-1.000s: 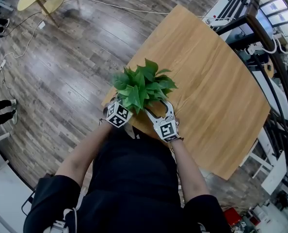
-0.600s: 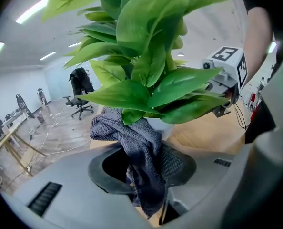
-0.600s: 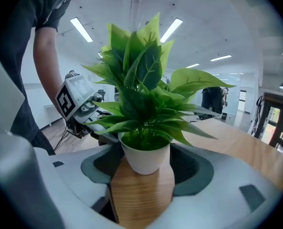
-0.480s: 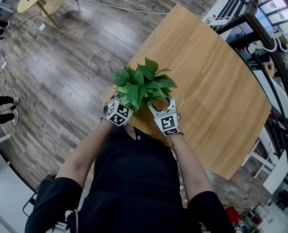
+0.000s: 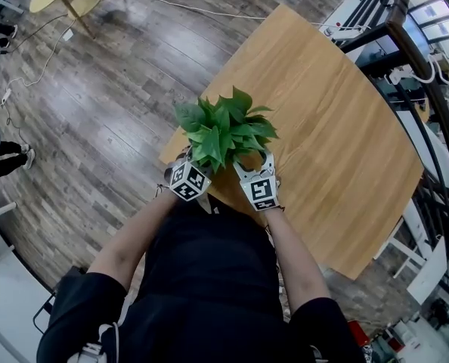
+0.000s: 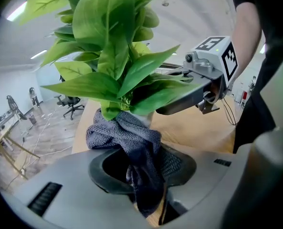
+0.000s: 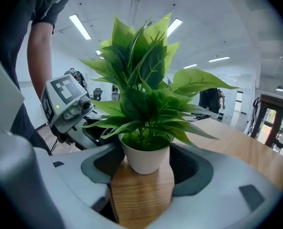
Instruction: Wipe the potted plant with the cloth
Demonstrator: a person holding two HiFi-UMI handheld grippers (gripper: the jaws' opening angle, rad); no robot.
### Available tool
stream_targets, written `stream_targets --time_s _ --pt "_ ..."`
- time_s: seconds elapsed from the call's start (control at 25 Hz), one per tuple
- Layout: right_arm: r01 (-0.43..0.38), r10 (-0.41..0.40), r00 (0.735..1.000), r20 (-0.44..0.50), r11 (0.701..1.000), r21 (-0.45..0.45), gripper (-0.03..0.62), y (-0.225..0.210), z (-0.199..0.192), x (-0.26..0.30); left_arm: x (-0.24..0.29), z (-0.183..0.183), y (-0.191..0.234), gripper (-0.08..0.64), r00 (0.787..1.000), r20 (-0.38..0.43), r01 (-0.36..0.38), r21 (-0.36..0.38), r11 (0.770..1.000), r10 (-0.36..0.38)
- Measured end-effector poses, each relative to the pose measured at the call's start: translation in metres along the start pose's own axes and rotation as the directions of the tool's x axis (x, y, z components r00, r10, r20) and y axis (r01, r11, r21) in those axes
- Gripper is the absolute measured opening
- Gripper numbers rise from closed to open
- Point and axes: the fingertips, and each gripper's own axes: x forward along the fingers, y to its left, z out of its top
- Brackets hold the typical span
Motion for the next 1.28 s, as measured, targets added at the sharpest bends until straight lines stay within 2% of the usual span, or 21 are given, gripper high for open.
stream_targets --time_s 0.2,0.36,0.52,0.72,0.92,1.08,1.2,1.28 --pt "-0.046 0.044 0.999 -0.027 0.997 -0.067 0.298 0.014 -0.004 -0.011 0.001 0.000 0.010 0.163 1.000 -0.009 -0.016 -0.015 1.000 0.015" --pt "-0.095 0.091 0.995 -0.037 0.989 -0.116 0.298 0.032 -0.010 -0.020 -0.003 -0.008 0.032 0.163 0.998 -0.013 -0.061 -0.073 0.996 0.060" --pt "-0.018 0.014 0.998 -0.059 0.998 -0.063 0.299 0.010 -0.022 -0.016 -0.004 -0.012 0.037 0.163 0.997 -0.023 -0.070 -0.059 0.996 0.069" --pt "-0.040 0.039 0.999 -0.008 0.996 -0.083 0.299 0.007 0.001 -0.003 0.000 -0.007 0.032 0.163 0.997 -0.034 -0.069 -0.017 0.997 0.068" --pt "0.014 -0.015 1.000 -0.012 0.997 -0.071 0.299 0.006 0.006 -0.002 0.003 -0.001 0.028 0.163 0.993 -0.051 -0.107 -0.031 0.994 0.105" --pt "0.066 -0.066 0.998 -0.018 0.998 -0.006 0.299 -0.001 -0.002 -0.003 0.004 0.006 0.012 0.163 0.998 -0.032 -0.058 -0.029 0.998 0.057" --pt "0.098 -0.098 0.995 -0.025 0.995 -0.001 0.299 0.000 0.000 0.001 0.004 0.003 -0.004 0.163 1.000 -0.025 -0.009 -0.036 0.999 0.009" --pt "0.105 -0.105 0.994 -0.027 0.994 0.001 0.299 0.003 0.000 0.003 0.003 0.000 -0.008 0.163 1.000 -0.013 -0.004 -0.061 0.998 0.003"
